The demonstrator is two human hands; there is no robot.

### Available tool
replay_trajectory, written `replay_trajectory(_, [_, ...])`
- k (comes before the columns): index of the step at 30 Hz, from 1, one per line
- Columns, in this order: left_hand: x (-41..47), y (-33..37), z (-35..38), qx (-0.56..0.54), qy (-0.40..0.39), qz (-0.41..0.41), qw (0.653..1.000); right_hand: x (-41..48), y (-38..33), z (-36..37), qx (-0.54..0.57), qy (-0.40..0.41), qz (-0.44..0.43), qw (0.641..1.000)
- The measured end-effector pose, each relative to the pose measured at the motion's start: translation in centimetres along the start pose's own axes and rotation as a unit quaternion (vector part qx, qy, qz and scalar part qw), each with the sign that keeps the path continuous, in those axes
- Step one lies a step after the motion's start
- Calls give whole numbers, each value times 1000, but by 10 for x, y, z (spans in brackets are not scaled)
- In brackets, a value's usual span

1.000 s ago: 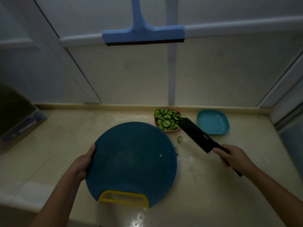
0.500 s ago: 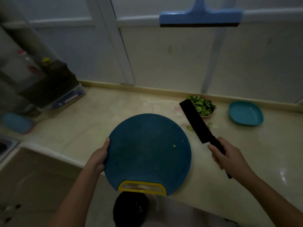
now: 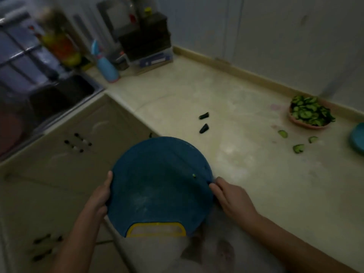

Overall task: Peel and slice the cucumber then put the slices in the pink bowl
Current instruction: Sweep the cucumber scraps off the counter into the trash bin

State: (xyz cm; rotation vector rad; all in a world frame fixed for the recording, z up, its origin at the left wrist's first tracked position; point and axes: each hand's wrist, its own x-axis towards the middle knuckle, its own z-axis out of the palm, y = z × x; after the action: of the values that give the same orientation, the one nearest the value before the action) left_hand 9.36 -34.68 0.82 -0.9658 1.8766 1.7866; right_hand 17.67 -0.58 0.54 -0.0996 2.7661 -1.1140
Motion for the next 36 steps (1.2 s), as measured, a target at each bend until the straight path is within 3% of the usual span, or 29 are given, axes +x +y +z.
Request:
replay_trajectory(3, [-16,-43,-36,-49,62,-31,996,-15,-6,48,-26,-55,-73,996])
replay_trajectory(7, [-32,-80,-53,-77,99,-30,992,-27,-12,109,-82,-100,-92,987])
replay_trajectory(9, [-32,-93,-59,-84,134,-23,987,-28,-12,135,-78,-143,-54,985])
replay_trajectory(17, [12,-117,-86,-24,203,-65,977,-2,23,215,-81,-154,0,985])
replay_trajectory(30, [68,-123,-113,-21,240,-106,965,37,73,279,-86,-150,186,967])
replay_trajectory(33, [79,-123,-114,-20,255,-113,960,56,76,286,0,-154,257,954])
replay_trajectory(36, [81,-115,-107,-8,282,-95,955,84,71,286,122,-185,358,907])
